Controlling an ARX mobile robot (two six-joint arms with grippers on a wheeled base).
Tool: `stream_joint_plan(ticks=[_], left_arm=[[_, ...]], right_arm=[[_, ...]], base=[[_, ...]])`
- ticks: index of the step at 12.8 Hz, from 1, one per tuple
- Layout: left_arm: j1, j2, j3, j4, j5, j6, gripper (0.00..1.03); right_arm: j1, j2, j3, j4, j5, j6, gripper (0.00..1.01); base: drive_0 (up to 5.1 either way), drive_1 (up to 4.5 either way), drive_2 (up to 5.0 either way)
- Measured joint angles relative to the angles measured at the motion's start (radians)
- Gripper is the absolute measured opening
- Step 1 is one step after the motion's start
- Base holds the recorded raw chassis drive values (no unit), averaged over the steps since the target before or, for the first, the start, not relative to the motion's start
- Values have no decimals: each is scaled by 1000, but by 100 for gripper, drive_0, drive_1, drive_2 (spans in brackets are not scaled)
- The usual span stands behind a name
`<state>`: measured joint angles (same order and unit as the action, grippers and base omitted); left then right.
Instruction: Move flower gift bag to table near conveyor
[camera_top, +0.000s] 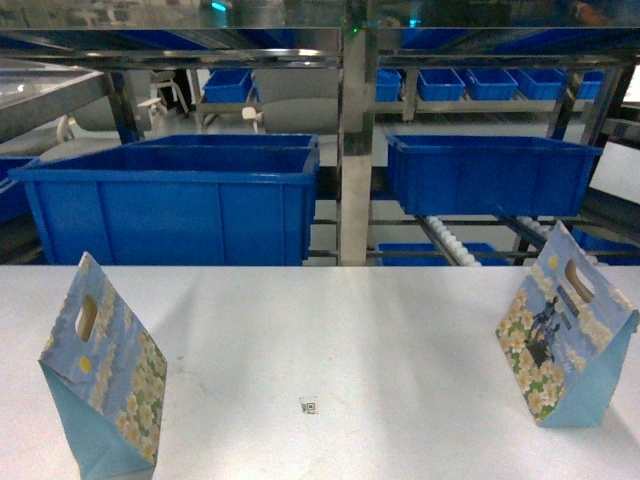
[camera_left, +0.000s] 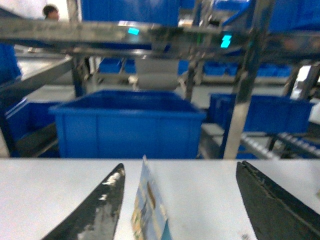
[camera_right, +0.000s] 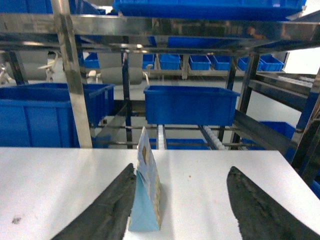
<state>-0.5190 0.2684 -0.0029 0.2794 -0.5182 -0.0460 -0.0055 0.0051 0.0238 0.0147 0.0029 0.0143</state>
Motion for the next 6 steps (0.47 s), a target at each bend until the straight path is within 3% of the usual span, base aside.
stream_joint_plan(ticks=[2, 4, 5, 6], left_arm=[[145, -215, 3, -193, 129, 25, 40], [248, -228, 16, -249, 244, 28, 13], [300, -240, 16, -258, 297, 30, 2], [338, -250, 16, -266, 333, 29, 2]], right_arm=[[5, 0, -10, -14, -3, -8, 34], [5, 0, -10, -18, -3, -8, 7], [5, 0, -10, -19, -3, -12, 2], [5, 0, -10, -19, -3, -12, 2]], base=[[0, 0, 0], [0, 0, 0], [0, 0, 0], [0, 0, 0]])
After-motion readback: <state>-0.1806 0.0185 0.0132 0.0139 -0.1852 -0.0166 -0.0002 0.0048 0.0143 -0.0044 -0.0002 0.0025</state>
